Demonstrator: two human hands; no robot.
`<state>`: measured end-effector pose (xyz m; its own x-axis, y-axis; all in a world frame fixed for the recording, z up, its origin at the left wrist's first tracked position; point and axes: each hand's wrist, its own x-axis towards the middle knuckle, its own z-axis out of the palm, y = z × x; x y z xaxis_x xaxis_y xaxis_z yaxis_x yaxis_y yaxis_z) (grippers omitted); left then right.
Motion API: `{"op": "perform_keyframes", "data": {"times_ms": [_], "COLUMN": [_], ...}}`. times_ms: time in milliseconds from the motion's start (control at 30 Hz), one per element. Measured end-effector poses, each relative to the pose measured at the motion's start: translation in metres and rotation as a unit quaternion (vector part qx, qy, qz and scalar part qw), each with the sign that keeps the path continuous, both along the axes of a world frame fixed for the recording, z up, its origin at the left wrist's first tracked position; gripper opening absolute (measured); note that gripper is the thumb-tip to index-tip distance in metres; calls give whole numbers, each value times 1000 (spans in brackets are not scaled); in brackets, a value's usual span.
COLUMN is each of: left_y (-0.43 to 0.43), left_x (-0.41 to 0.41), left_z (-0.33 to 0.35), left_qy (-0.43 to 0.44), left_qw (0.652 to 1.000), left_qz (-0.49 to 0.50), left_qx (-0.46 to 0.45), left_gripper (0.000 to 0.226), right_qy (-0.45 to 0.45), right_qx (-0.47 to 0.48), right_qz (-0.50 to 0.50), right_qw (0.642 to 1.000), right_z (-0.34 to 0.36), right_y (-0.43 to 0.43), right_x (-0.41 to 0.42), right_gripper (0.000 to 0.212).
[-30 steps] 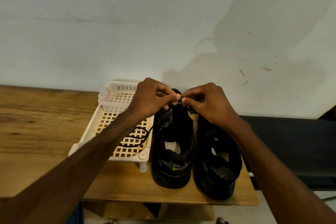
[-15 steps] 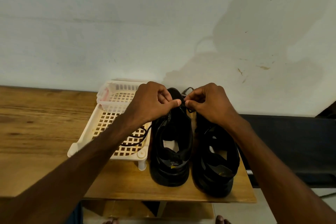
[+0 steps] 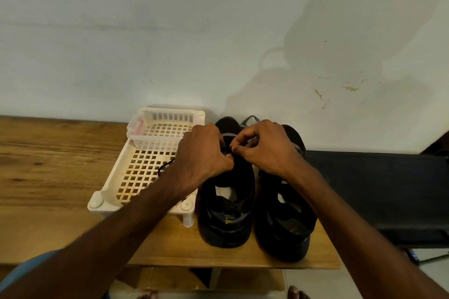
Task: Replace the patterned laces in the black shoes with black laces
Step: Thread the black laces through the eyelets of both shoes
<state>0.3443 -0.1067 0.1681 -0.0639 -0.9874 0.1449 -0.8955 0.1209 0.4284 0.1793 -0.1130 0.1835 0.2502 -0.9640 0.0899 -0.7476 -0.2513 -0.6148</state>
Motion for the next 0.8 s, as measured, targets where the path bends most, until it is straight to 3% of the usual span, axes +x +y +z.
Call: {"op": "perform_keyframes", "data": {"times_ms": [200,600,800], "left_y": [-3,-11,-8], "left_x": [4,25,26], "left_z": [-3,8,11], "left_qy": [21,154,213], "left_qw": [1000,976,967], "left_qz": [7,-41,-11], "left_qx": [5,146,141], "left_gripper": [23,36,28], "right_qy": [58,24,33], "right_qx": [-1,45,40], "right_qz": [-17,-34,-32], "right_qw": [998,998,998], "right_z": [-2,7,10], "right_y": [0,-3,-3], "right_x": [2,-15,-15], "right_gripper": [11,11,9]}}
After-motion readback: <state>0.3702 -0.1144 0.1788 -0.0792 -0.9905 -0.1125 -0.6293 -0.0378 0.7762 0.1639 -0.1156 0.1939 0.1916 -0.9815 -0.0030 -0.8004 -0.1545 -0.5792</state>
